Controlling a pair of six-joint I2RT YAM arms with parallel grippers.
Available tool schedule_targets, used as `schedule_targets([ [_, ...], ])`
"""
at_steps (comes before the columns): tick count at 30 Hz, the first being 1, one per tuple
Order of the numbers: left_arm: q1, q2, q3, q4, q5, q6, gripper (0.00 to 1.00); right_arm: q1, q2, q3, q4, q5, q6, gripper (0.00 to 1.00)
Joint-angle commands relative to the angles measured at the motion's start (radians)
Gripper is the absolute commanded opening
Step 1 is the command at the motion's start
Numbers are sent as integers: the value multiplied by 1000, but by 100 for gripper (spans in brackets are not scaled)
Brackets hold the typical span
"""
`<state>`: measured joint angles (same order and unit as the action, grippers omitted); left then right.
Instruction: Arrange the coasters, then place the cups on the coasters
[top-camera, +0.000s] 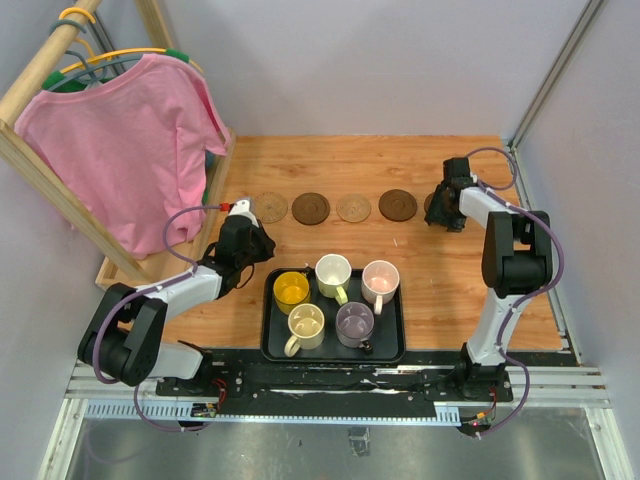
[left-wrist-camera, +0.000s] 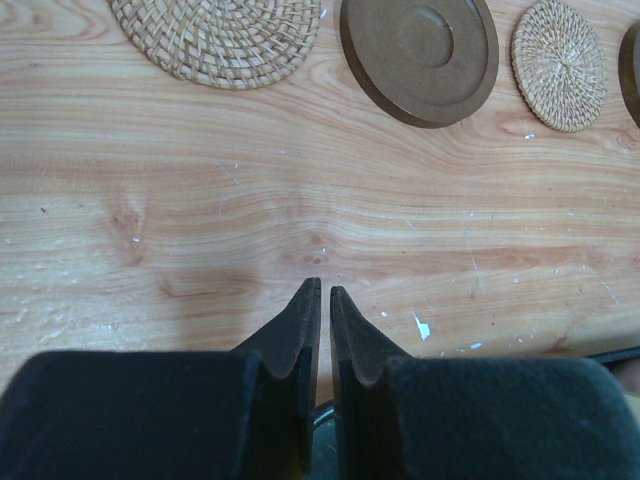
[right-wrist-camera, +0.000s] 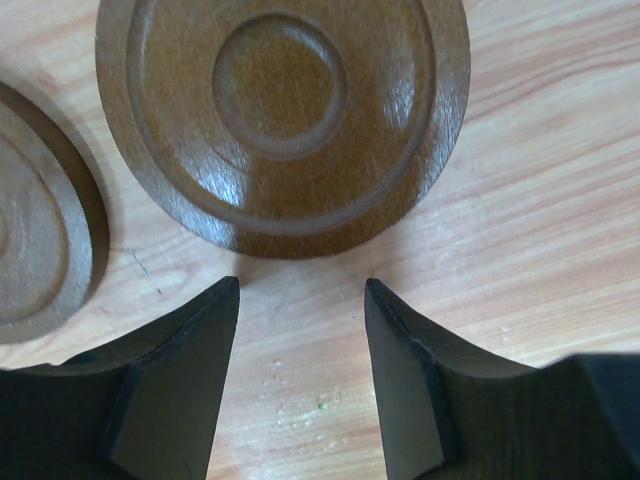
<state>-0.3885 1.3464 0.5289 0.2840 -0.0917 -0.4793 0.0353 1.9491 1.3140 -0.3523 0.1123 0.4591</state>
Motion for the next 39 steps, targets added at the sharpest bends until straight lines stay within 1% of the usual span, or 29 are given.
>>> schedule_targets([
  [1, 2, -19, 3, 40, 3, 8, 12, 23, -64, -57, -67, -22, -33, 55],
  [6, 1, -49, 9, 36, -2, 18, 12, 47, -182, -111, -102, 6, -50, 55],
  [12, 1, -74, 8, 34, 8, 24, 12, 66, -374, -186, -127, -2, -99, 55],
  [16, 1, -93, -2, 52, 33, 23, 12, 84, -502, -259, -122, -71, -150, 61],
  [17, 1, -100, -5, 58, 40, 24, 14, 90, -531, -278, -126, -93, -158, 62],
  [18, -1, -106, -7, 59, 45, 24, 20, 97, -561, -294, -128, -113, -162, 63],
  [20, -5, -122, -10, 54, 56, 36, 37, 111, -621, -336, -132, -158, -166, 64],
  [25, -36, -176, -17, 11, 41, 66, 73, 180, -769, -435, -149, -243, -180, 66],
  [26, -42, -191, -23, 3, 36, 66, 78, 192, -798, -455, -148, -267, -183, 67],
  [27, -48, -204, -31, -3, 33, 66, 82, 204, -828, -472, -146, -287, -188, 68],
  [32, -62, -273, -71, -16, 33, 53, 84, 258, -932, -519, -159, -348, -183, 72],
  [34, -65, -291, -82, -20, 38, 50, 89, 293, -953, -519, -173, -361, -174, 79],
  [36, -68, -301, -90, -22, 47, 46, 93, 344, -962, -513, -187, -349, -159, 81],
  [39, -76, -303, -94, -17, 61, 42, 98, 428, -961, -506, -205, -304, -130, 83],
])
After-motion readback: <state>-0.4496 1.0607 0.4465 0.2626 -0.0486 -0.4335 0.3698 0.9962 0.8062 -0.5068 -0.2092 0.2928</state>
